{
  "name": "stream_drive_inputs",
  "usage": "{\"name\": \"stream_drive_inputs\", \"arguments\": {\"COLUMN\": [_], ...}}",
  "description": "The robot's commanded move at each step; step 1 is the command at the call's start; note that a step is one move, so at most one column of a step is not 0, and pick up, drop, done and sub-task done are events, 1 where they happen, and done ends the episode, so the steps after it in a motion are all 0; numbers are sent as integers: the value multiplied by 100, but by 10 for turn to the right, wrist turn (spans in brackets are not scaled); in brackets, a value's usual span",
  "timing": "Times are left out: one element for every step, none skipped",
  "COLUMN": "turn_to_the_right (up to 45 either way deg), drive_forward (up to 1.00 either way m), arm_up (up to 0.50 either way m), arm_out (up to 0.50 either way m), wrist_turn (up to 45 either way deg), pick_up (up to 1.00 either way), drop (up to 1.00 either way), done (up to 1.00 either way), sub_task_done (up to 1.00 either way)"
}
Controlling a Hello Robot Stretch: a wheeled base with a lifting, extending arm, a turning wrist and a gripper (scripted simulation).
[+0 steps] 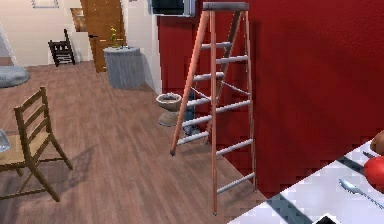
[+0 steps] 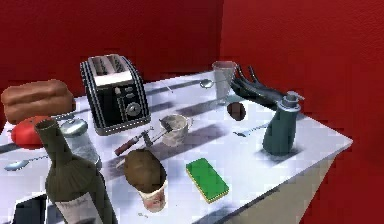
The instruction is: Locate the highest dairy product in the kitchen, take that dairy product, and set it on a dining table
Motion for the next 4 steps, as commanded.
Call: {"name": "stream_drive_inputs", "arguments": {"turn_to_the_right": [0,0,0,0], "drive_forward": [0,0,0,0], "arm_up": [50,38,0,0], "arm_out": [0,0,0,0], "wrist_turn": [0,0,450,450], "pick_up": [0,0,0,0], "drop": [0,0,0,0], "done": [0,0,0,0], "sub_task_done": [0,0,0,0]}}
